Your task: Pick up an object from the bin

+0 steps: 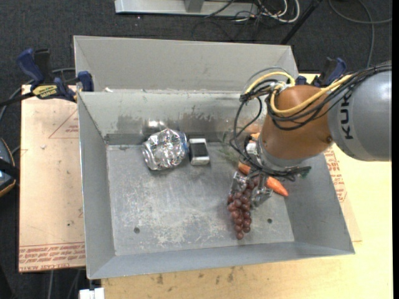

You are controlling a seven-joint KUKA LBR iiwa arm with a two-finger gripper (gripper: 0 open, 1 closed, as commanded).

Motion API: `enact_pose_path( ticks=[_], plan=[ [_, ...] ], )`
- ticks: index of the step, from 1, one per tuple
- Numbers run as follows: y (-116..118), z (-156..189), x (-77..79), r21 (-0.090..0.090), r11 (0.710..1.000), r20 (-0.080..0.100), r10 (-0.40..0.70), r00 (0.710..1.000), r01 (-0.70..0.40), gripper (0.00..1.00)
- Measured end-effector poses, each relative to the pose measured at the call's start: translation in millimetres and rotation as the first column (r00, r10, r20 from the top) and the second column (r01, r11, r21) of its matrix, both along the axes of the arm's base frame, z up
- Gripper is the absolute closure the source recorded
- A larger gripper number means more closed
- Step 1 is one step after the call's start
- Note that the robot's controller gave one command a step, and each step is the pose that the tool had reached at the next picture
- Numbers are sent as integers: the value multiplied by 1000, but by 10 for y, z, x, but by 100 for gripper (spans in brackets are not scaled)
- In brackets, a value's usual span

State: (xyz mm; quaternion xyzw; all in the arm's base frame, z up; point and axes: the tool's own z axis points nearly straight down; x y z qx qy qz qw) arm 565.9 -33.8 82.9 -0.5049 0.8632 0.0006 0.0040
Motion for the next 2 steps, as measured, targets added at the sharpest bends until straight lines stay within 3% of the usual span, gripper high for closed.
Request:
enact_pose_path(
  ticks=[2],
  plan=[
    [3, 185, -21, -2, 1000, -10, -2, 1000, 2, 100]
  ],
)
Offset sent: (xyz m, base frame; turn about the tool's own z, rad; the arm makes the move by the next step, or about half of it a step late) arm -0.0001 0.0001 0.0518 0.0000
